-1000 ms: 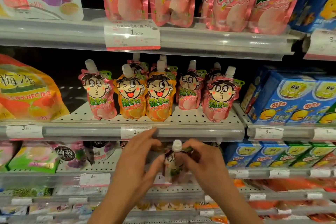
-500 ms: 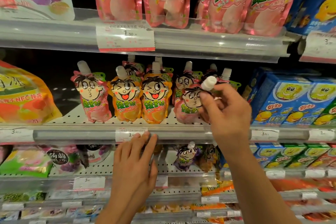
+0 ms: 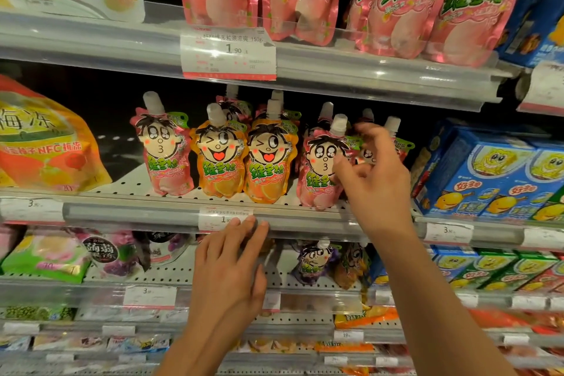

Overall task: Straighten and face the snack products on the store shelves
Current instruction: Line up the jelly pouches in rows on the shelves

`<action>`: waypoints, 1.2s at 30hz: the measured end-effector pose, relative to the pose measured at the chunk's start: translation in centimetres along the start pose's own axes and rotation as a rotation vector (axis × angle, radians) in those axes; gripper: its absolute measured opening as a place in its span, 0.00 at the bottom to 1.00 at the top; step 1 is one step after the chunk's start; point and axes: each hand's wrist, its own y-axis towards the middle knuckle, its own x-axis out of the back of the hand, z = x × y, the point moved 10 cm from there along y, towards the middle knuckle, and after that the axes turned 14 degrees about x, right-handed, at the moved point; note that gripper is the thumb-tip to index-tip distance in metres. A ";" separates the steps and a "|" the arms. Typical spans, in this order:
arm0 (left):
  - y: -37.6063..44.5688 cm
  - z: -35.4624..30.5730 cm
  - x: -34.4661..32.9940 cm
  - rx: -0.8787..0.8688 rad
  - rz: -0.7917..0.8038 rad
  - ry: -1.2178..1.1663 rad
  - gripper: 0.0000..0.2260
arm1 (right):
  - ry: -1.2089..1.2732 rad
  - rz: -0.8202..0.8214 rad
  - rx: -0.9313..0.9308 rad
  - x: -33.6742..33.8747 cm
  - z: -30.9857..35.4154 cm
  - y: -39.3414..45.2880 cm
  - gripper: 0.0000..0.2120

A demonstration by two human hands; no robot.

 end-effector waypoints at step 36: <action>-1.5 13.2 -5.6 0.594 0.181 -0.400 0.28 | -0.301 0.372 0.339 -8.7 -1.4 -14.1 0.19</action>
